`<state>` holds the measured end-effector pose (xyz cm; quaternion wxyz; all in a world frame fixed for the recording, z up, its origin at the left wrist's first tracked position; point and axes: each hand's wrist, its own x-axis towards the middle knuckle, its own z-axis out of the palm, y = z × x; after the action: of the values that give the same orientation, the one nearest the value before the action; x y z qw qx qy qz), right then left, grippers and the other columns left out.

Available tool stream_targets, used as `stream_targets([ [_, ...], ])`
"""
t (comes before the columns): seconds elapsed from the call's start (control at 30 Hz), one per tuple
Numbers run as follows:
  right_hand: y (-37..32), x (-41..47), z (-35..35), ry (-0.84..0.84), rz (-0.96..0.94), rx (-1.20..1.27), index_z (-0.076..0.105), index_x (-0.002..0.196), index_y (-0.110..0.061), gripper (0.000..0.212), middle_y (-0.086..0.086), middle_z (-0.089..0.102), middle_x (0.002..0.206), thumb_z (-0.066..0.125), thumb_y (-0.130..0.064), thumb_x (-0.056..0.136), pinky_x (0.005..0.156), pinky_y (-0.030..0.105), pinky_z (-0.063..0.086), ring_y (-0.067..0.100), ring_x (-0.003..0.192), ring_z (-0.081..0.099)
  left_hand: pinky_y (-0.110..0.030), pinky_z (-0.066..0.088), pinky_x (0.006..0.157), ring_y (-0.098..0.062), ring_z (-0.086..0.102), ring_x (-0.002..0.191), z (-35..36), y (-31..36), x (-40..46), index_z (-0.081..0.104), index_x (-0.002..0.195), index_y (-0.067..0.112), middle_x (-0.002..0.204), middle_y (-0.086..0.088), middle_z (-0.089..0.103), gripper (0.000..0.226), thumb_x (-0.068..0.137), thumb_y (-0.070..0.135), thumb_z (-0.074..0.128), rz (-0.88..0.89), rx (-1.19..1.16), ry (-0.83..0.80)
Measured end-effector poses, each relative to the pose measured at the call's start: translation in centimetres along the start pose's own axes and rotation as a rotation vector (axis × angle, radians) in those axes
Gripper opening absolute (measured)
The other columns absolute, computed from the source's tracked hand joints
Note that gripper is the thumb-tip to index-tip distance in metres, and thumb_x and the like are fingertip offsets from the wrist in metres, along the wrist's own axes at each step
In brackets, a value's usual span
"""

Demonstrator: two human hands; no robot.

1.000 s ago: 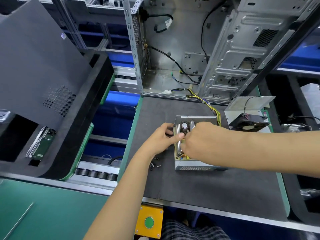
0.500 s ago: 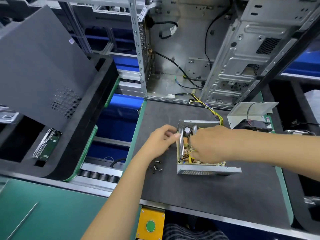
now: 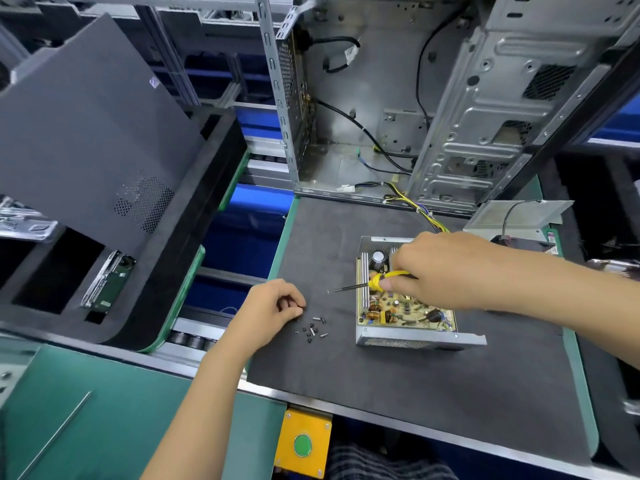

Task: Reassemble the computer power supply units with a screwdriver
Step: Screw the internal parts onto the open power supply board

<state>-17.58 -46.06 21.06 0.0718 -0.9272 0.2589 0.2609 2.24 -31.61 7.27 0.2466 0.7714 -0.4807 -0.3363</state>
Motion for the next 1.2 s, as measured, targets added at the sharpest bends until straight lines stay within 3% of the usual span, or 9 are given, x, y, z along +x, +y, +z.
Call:
stream_targets([
  [0.17, -0.1, 0.1, 0.2, 0.016, -0.012, 0.021, 0.048, 0.077, -0.013, 0.050, 0.000, 0.045, 0.072, 0.031, -0.056, 0.096, 0.066, 0.035, 0.045, 0.026, 0.073, 0.050, -0.008, 0.040, 0.063, -0.005, 0.049, 0.063, 0.3, -1.1, -0.1, 0.071, 0.079, 0.012, 0.080, -0.002, 0.060, 0.013, 0.077, 0.004, 0.080, -0.031, 0.035, -0.027],
  [0.4, 0.4, 0.5, 0.4, 0.108, -0.065, 0.056, 0.054, 0.083, -0.014, 0.053, -0.001, 0.048, 0.072, 0.029, -0.059, 0.094, 0.059, 0.033, 0.041, 0.025, 0.075, 0.055, -0.017, 0.043, 0.067, -0.008, 0.057, 0.072, 0.7, -1.4, -0.5, 0.067, 0.071, 0.026, 0.083, 0.008, 0.064, 0.022, 0.082, 0.009, 0.076, 0.032, -0.007, 0.020],
  [0.47, 1.1, 0.3, 0.4, 0.169, -0.076, 0.106, 0.052, 0.078, -0.017, 0.052, -0.002, 0.050, 0.069, 0.028, -0.061, 0.092, 0.055, 0.031, 0.039, 0.021, 0.070, 0.055, -0.020, 0.050, 0.072, -0.012, 0.063, 0.074, 0.6, -0.4, -0.2, 0.071, 0.075, 0.021, 0.082, 0.002, 0.071, 0.015, 0.083, 0.010, 0.075, -0.019, -0.302, 0.149],
  [0.53, 2.0, -0.1, 0.5, 0.224, -0.077, 0.169, 0.049, 0.073, -0.021, 0.051, -0.005, 0.051, 0.064, 0.027, -0.063, 0.089, 0.053, 0.031, 0.039, 0.018, 0.065, 0.054, -0.021, 0.054, 0.074, -0.014, 0.067, 0.077, 0.7, 1.3, 0.3, 0.073, 0.080, 0.017, 0.084, -0.007, 0.074, 0.008, 0.083, 0.009, 0.074, -0.073, -0.806, 0.255],
  [0.63, 3.6, -0.9, 0.9, 0.283, -0.063, 0.276, 0.048, 0.070, -0.024, 0.048, -0.005, 0.051, 0.055, 0.028, -0.064, 0.087, 0.054, 0.033, 0.044, 0.016, 0.060, 0.055, -0.020, 0.056, 0.073, -0.012, 0.069, 0.080, 2.3, 4.0, 1.5, 0.070, 0.101, 0.008, 0.086, -0.006, 0.073, 0.018, 0.085, 0.006, 0.064, -0.178, -1.448, 0.244],
  [0.7, 4.4, -1.5, 1.3, 0.323, -0.044, 0.316, 0.049, 0.071, -0.026, 0.046, -0.006, 0.051, 0.052, 0.029, -0.064, 0.087, 0.053, 0.032, 0.043, 0.010, 0.056, 0.053, -0.019, 0.056, 0.069, -0.009, 0.070, 0.076, 3.3, 5.8, 2.1, 0.068, 0.106, 0.004, 0.084, -0.004, 0.072, 0.023, 0.084, 0.005, 0.062, -0.232, -1.639, 0.216],
  [0.83, 6.0, -2.5, 1.8, 0.381, -0.012, 0.350, 0.051, 0.074, -0.028, 0.052, -0.008, 0.050, 0.047, 0.022, -0.071, 0.080, 0.046, 0.027, 0.037, 0.004, 0.050, 0.051, -0.019, 0.056, 0.062, -0.009, 0.070, 0.071, 4.5, 8.6, 2.9, 0.079, 0.085, 0.007, 0.081, -0.003, 0.072, 0.017, 0.080, 0.008, 0.063, -0.278, -1.847, 0.167],
  [1.0, 7.8, -3.2, 1.7, 0.415, -0.024, 0.287, 0.050, 0.075, -0.028, 0.054, -0.005, 0.044, 0.048, 0.017, -0.071, 0.078, 0.046, 0.028, 0.030, 0.006, 0.047, 0.043, -0.021, 0.057, 0.067, -0.013, 0.071, 0.078, 4.5, 10.0, 3.3, 0.078, 0.086, 0.006, 0.086, -0.009, 0.073, 0.015, 0.078, 0.007, 0.065, -0.188, -1.706, 0.180],
  [1.2, 8.5, -3.6, 1.0, 0.396, -0.046, 0.269, 0.051, 0.078, -0.030, 0.055, -0.004, 0.041, 0.046, 0.015, -0.071, 0.076, 0.046, 0.026, 0.032, 0.007, 0.048, 0.042, -0.019, 0.055, 0.070, -0.014, 0.070, 0.074, 3.2, 10.1, 3.1, 0.073, 0.092, 0.008, 0.082, -0.005, 0.075, 0.015, 0.081, -0.003, 0.073, 0.043, -0.893, 0.347],
])
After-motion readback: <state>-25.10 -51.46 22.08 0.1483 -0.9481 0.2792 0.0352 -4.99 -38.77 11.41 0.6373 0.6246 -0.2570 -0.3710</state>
